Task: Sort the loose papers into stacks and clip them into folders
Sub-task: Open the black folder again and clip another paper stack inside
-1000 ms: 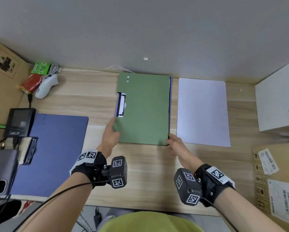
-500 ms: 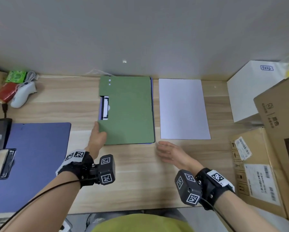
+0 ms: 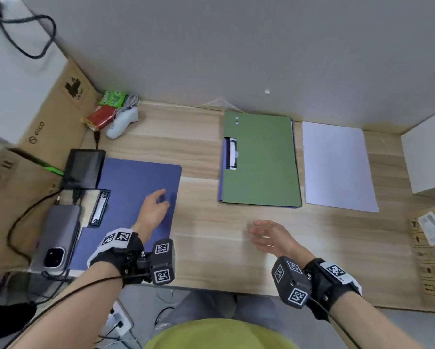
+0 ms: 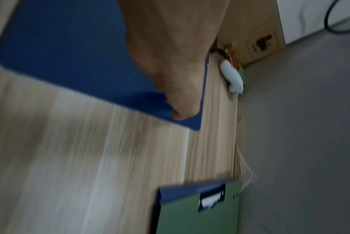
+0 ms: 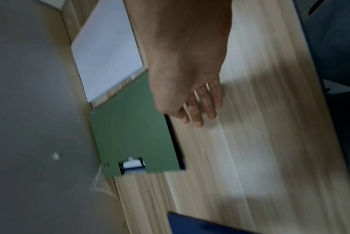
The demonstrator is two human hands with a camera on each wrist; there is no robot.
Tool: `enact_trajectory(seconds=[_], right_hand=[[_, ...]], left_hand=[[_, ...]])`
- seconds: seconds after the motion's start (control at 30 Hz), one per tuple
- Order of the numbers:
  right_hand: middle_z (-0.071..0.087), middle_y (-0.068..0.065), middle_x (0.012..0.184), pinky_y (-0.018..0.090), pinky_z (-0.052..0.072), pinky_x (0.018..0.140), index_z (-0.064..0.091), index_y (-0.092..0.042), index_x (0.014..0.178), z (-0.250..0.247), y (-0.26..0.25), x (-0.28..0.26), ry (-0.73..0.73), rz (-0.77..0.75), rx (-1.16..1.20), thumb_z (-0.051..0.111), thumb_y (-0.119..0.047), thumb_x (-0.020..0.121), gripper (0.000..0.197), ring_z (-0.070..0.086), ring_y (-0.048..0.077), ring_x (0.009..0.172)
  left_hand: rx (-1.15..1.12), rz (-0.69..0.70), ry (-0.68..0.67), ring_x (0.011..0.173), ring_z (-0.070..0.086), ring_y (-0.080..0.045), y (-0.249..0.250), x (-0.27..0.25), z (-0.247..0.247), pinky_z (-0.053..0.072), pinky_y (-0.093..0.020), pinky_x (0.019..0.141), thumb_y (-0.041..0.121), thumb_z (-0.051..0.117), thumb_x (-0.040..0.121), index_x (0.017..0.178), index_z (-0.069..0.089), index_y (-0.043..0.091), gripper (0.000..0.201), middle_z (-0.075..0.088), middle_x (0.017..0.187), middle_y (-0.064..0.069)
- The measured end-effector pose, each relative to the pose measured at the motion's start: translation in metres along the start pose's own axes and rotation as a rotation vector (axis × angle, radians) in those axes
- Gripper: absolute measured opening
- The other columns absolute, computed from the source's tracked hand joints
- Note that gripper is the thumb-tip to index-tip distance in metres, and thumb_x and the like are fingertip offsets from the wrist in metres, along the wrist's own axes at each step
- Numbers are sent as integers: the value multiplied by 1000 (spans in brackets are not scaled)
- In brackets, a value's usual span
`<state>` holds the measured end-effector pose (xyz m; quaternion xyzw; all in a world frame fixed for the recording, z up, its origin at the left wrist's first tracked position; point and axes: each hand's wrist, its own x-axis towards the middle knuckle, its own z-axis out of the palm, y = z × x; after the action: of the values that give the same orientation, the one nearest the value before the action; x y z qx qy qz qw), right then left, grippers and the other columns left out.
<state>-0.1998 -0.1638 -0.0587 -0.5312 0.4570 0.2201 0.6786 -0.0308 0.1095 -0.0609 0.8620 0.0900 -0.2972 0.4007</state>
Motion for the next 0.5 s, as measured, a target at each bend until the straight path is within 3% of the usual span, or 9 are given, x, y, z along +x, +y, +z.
enact_trajectory(seconds=[0.07,0.13,0.23,0.33,0.37,0.43,0.5], right_hand=[[66,5,104,31,49,73,58,-20,103,29,2,1,-24,11,-30,34,-11,101,26,63,23,85],[64,4,108,32,49,76,59,-21,102,55,5,2,-53,24,-50,35,-13,102,25,63,23,88],[59,3,117,33,46,83,58,-22,103,87,7,0,-67,42,-75,42,-21,101,16,58,25,103],[54,2,121,34,41,89,54,-20,111,109,5,0,-48,43,-100,42,-23,101,16,53,23,112],[53,2,121,34,41,90,52,-20,114,115,3,1,-42,44,-106,42,-22,101,17,52,22,111],[54,1,117,33,41,89,50,-18,120,124,0,3,-33,48,-110,41,-17,100,22,53,20,108],[57,-1,104,33,41,88,48,-17,124,129,-3,4,-17,43,-123,41,-12,99,26,55,17,98]], left_hand=[[130,-60,57,145,22,-27,-30,6,-28,23,-40,116,16,49,94,147,38,13,54,23,158,-11],[207,-115,29,146,16,-32,-54,9,-40,19,-42,117,25,50,88,145,40,10,60,16,159,-16],[237,-124,-87,148,-9,-29,-57,-5,-31,6,-42,119,23,49,95,149,33,26,57,-5,162,-7],[163,-98,-229,148,-18,-25,-49,-19,-12,3,-42,118,21,47,98,149,31,29,54,-12,162,-1],[119,-84,-269,149,-14,-23,-47,-23,-9,5,-42,118,20,47,98,150,31,27,54,-8,162,-1],[-47,-61,-292,149,10,-21,-47,-28,-13,18,-40,119,17,46,98,148,34,24,52,11,161,-1],[-224,-62,-179,138,35,-19,-50,-26,-26,33,-34,110,13,46,97,144,40,22,48,33,153,-1]])
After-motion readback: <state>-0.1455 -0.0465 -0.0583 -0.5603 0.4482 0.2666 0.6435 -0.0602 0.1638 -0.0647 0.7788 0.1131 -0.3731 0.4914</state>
